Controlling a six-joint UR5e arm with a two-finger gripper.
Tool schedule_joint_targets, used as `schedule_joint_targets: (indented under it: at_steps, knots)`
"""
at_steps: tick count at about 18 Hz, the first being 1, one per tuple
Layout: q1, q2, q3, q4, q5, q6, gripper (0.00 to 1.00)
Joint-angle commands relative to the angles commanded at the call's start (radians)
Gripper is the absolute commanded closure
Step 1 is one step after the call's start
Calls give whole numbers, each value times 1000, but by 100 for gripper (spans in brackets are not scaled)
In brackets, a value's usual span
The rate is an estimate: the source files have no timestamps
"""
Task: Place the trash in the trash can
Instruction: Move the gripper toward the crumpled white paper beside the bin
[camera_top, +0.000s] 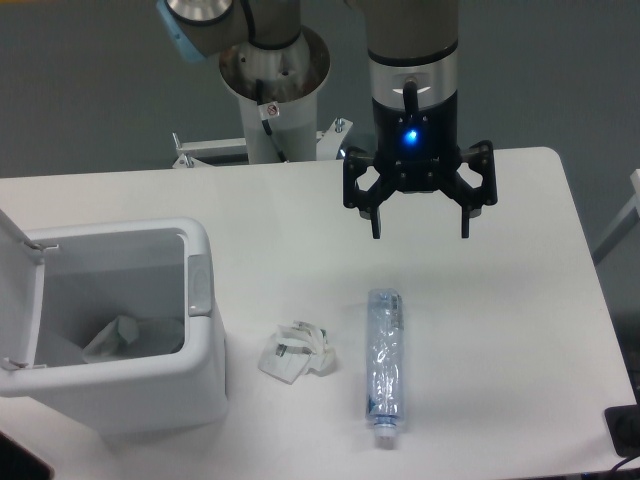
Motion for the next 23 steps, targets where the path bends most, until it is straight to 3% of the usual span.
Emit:
schedule_joint_targets:
  at_steps: [10,13,16,20,23]
  knots:
    - [-17,-18,-29,61,-6,-8,0]
    - [-18,-20,-67,150,-5,-14,0]
    - [-18,-20,-92,164,2,-58,0]
    - [-46,-20,-172,161,6,-37,0]
    - [-106,-9,-288,167,66,127,0]
